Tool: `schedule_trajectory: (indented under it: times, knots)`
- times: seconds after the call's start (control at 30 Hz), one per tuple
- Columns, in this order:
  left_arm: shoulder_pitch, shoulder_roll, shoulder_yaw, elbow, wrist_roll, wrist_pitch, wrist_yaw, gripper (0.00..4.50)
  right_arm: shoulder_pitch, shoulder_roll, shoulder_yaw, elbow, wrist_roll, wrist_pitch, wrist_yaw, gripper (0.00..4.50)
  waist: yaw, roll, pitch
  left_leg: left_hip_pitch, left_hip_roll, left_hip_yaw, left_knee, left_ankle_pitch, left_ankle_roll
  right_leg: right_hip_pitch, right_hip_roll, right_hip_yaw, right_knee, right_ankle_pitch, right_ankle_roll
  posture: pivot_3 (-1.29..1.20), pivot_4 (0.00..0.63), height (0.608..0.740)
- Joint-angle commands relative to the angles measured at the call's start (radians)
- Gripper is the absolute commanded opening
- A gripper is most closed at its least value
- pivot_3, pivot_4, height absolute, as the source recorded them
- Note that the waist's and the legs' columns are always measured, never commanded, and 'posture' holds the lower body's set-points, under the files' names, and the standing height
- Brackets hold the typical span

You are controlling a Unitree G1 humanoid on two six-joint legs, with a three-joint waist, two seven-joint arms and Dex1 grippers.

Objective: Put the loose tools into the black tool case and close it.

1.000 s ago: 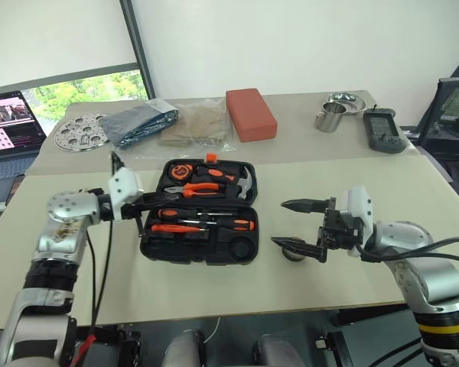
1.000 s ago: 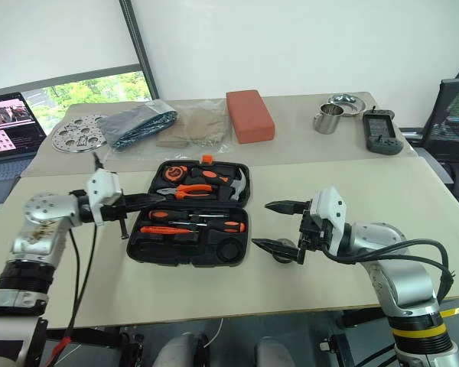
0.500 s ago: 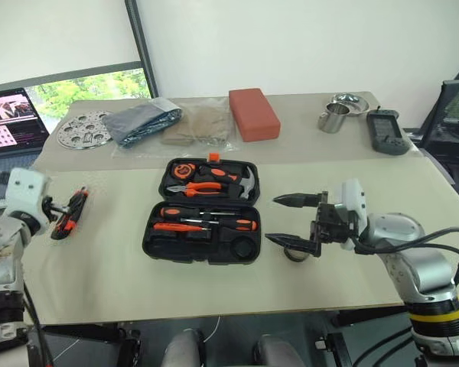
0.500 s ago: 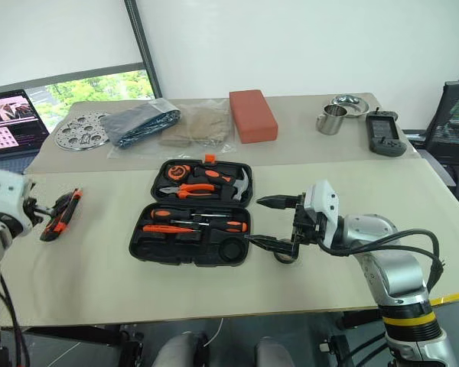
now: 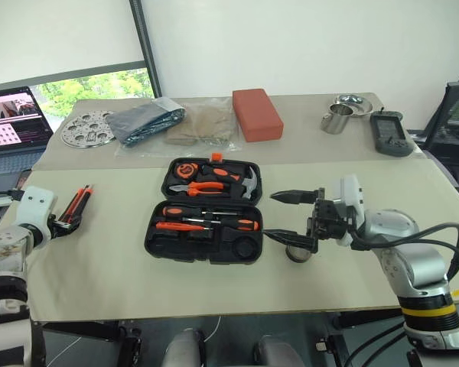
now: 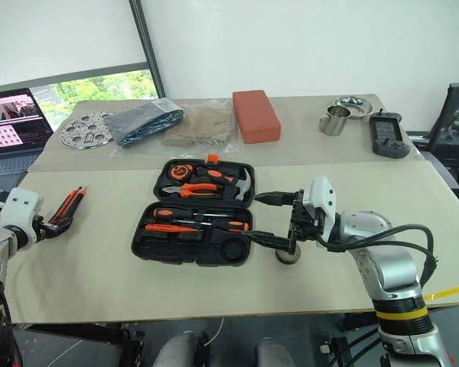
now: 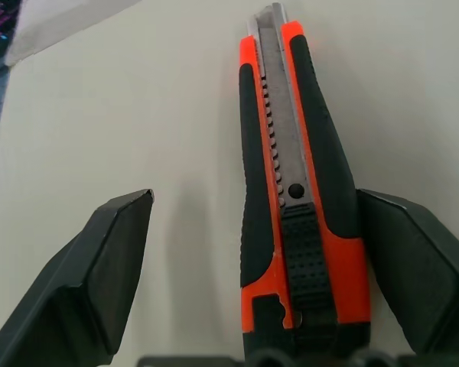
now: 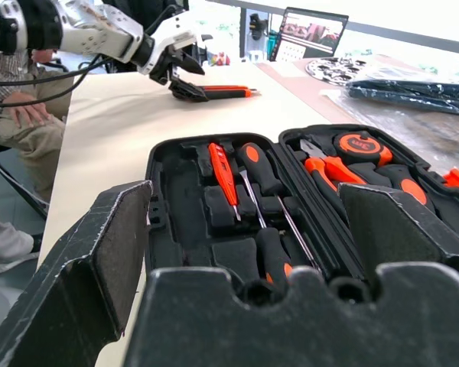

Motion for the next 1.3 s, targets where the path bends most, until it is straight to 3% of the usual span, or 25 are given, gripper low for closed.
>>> schedule_trajectory:
  times: [0.03,0.1,0.13,0.37,0.57,0.7,0.87,1.03,1.17,1.3]
  knots:
    - [-0.039,-0.02,0.007,0.122,-0.042,0.09,-0.082,4.47,-0.014,0.004,-0.021,-0.028,0.021,-0.021,-0.004,4.5,0.003,0.0,0.0,0.0,0.0,0.0,0.0,0.0,0.0,0.0,0.0,0.0,0.0,0.0,0.0,0.0,0.15,0.74]
    - [-0.057,-0.026,0.022,0.181,-0.063,0.127,-0.107,4.47,-0.012,0.004,-0.023,-0.03,0.021,-0.021,-0.007,4.5,0.003,0.001,-0.001,0.0,0.0,0.0,0.0,0.0,0.0,0.0,0.0,0.0,0.0,0.0,0.0,0.0,0.15,0.74]
    - [-0.056,-0.027,0.019,0.207,-0.062,0.127,-0.118,4.21,-0.008,0.004,-0.025,-0.034,0.022,-0.021,-0.008,4.5,0.003,0.002,-0.001,0.0,-0.001,0.0,0.0,0.0,0.0,0.0,-0.001,0.0,0.0,0.0,0.0,0.0,0.15,0.74]
    - [-0.059,-0.025,0.008,0.267,-0.049,0.039,-0.138,1.81,0.009,-0.003,-0.036,-0.052,0.027,-0.015,-0.02,4.5,-0.003,0.012,-0.008,0.0,-0.001,0.001,0.0,0.0,0.0,0.0,-0.001,0.001,0.0,0.0,0.0,0.0,0.15,0.74]
    - [-0.13,-0.044,0.105,0.178,-0.176,-0.087,-0.262,1.79,0.018,-0.011,-0.046,-0.06,0.031,-0.011,-0.024,4.5,0.005,0.01,-0.006,-0.001,-0.001,0.0,0.001,0.0,0.0,0.0,-0.001,0.0,0.001,0.0,0.0,0.0,0.15,0.74]
    - [-0.158,-0.082,0.09,-0.085,-0.297,0.006,-0.484,1.79,0.018,-0.018,-0.052,-0.055,0.034,-0.008,-0.018,4.5,0.009,-0.005,-0.002,-0.005,0.0,0.001,0.002,0.001,-0.001,-0.001,-0.001,-0.006,0.0,0.0,0.0,0.0,0.15,0.74]
    - [-0.102,-0.101,0.009,-0.412,-0.4,0.121,-0.691,1.79,0.012,-0.021,-0.05,-0.047,0.034,-0.008,-0.014,4.5,-0.005,-0.003,-0.003,-0.005,0.0,-0.001,0.001,0.001,-0.002,0.0,-0.001,-0.008,-0.001,0.0,0.0,0.0,0.15,0.74]
    - [-0.022,-0.009,-0.215,-0.574,-0.25,-0.122,-0.943,1.79,0.018,-0.03,-0.054,-0.046,0.032,-0.012,-0.007,4.5,-0.028,-0.001,-0.003,-0.001,0.001,-0.001,0.0,0.001,-0.002,0.0,0.004,0.001,-0.001,0.0,0.0,0.0,0.15,0.74]
    - [-0.024,0.035,-0.355,-0.534,-0.165,-0.32,-0.981,1.79,0.025,-0.029,-0.054,-0.055,0.03,-0.013,-0.012,4.5,-0.022,-0.002,-0.002,-0.001,0.001,0.001,0.0,0.001,-0.002,0.0,0.005,0.003,-0.001,0.0,0.0,0.0,0.15,0.74]
    - [-0.068,0.004,-0.408,-0.473,-0.096,-0.415,-0.978,1.79,0.042,-0.027,-0.055,-0.073,0.03,-0.012,-0.021,4.5,-0.012,-0.002,-0.002,-0.001,0.0,-0.001,0.0,0.0,0.0,0.0,0.004,0.005,-0.001,0.0,0.0,0.0,0.15,0.74]
